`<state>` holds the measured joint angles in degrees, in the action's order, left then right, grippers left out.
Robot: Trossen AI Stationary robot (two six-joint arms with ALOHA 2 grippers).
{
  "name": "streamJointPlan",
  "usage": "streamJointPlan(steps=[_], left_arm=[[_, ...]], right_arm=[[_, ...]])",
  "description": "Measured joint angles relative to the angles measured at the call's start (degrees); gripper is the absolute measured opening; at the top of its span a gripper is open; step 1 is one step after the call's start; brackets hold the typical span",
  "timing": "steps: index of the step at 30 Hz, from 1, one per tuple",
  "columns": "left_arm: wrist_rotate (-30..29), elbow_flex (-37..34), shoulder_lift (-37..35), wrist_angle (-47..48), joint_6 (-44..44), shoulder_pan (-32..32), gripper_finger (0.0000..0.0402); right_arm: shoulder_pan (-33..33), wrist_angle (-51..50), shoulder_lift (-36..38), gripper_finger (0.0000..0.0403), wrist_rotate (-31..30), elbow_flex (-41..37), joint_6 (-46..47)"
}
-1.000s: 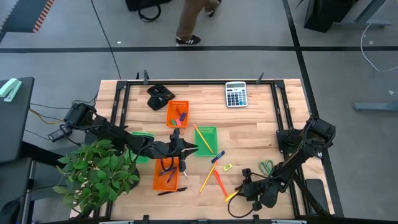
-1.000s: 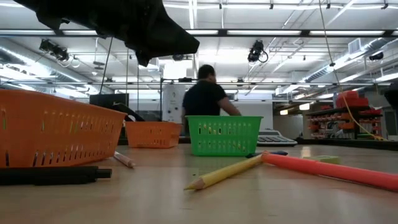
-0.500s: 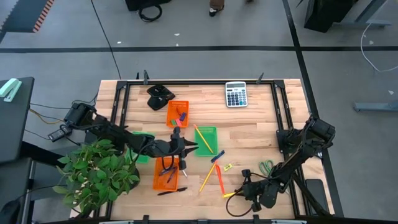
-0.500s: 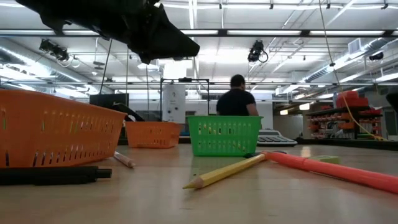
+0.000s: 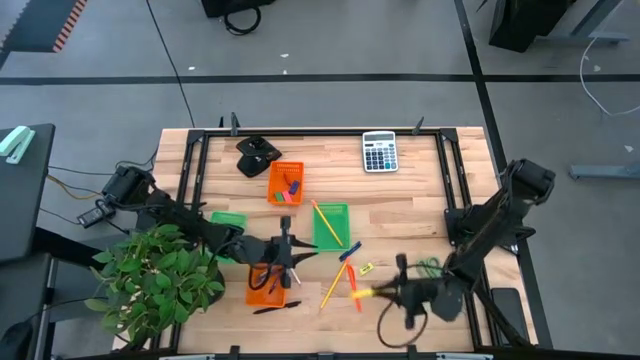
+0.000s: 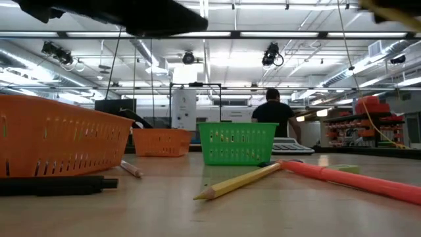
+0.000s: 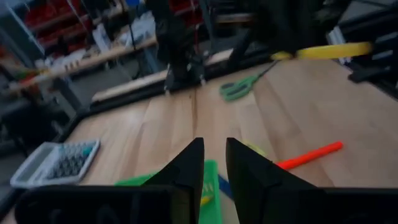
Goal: Sort crayons/erasers/pens/pencils in bins
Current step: Put the yellow pen into the left green basket
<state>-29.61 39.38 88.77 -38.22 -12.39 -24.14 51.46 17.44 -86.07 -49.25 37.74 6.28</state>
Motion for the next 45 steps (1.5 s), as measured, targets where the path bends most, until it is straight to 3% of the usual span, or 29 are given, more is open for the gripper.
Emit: streamJointPlan(steps=[2, 4, 9, 13, 21, 30, 45], left_arm=[[0.2, 0.0, 0.0, -2.5, -1.4, 0.0, 0.0079], [2.2, 0.0, 0.0, -4.6, -1.8, 0.5, 0.0082], [10.7, 0.0, 0.0, -7.4, -0.4, 2.2, 0.0101], [13.6, 0.0, 0.0, -8.9, -0.3, 2.6, 0.0131], [14.0, 0.0, 0.0, -14.3, -1.5, 3.2, 0.0194], [14.1, 0.0, 0.0, -17.9, -4.8, 3.6, 0.0199], [15.4, 0.0, 4.6, -25.0, -8.4, 4.7, 0.0185]], right_arm=[[-2.9, 0.9, 1.7, 0.0040, -1.4, 0.0, -5.8], [-6.2, 3.7, 2.7, 0.0040, 0.9, 0.0, -11.5], [-13.1, 16.2, 4.1, 0.0041, 16.8, 0.0, -24.0], [-16.4, 20.2, 4.1, 0.0041, 22.4, 0.0, -28.3], [-22.4, 24.2, 3.9, 0.0041, 32.1, 0.0, -29.5], [-29.1, 25.2, 3.9, 0.0041, 39.5, 0.1, -31.1], [-34.1, 28.5, 3.9, 0.0041, 40.7, 0.1, -29.1]])
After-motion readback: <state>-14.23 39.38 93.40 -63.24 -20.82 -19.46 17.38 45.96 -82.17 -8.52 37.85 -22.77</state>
